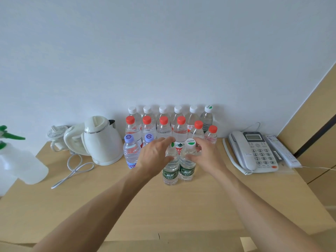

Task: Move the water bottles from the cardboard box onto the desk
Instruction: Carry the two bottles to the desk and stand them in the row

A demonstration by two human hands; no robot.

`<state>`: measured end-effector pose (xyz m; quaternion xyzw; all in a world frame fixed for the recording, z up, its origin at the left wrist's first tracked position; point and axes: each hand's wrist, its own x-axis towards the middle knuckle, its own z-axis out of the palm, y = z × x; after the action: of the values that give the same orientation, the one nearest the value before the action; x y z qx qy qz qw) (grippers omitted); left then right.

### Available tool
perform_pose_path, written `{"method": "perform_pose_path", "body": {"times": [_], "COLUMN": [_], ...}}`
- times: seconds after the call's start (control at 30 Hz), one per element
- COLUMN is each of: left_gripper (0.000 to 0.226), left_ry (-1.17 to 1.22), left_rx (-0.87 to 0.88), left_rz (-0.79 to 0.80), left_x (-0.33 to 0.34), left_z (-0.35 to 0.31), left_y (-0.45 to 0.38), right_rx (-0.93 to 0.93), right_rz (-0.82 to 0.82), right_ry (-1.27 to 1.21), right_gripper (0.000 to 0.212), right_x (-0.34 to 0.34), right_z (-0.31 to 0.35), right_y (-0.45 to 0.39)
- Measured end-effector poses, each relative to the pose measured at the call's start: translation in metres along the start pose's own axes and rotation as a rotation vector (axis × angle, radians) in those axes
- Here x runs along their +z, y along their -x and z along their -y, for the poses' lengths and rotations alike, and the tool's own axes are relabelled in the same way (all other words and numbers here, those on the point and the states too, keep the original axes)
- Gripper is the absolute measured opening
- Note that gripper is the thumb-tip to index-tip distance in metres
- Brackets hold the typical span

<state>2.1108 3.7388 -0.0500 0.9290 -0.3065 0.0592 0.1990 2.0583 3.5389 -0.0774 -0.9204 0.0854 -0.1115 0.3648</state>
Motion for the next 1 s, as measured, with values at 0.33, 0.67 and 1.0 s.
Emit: {"method": "perform_pose_path", "body": {"times": [0.33, 0.67, 1.0], "left_gripper": [0.054, 0.056, 0.059], "left_ry": [-0.165, -0.195, -0.234], "left_rx": [0.012, -0.049, -0.058], "left_rz": [-0.058, -0.024, 0.010], "left_x": [0.002, -0.003, -0.004], "left_z": [0.011, 0.016, 0.016], "left_y": [-0.035, -0.064, -0.061], "right_rx": [0.010, 0.021, 0.038], "right_rz": [-0.018, -0.026, -0.025], "right_ry": [-0.034, -0.077, -0.147], "right_gripper": [0.039, 0.041, 0.045], "right_x": [0.004, 0.005, 0.004], "right_z": [-0.002, -0.005, 0.006], "right_y": [0.002, 0.000, -0.023]}}
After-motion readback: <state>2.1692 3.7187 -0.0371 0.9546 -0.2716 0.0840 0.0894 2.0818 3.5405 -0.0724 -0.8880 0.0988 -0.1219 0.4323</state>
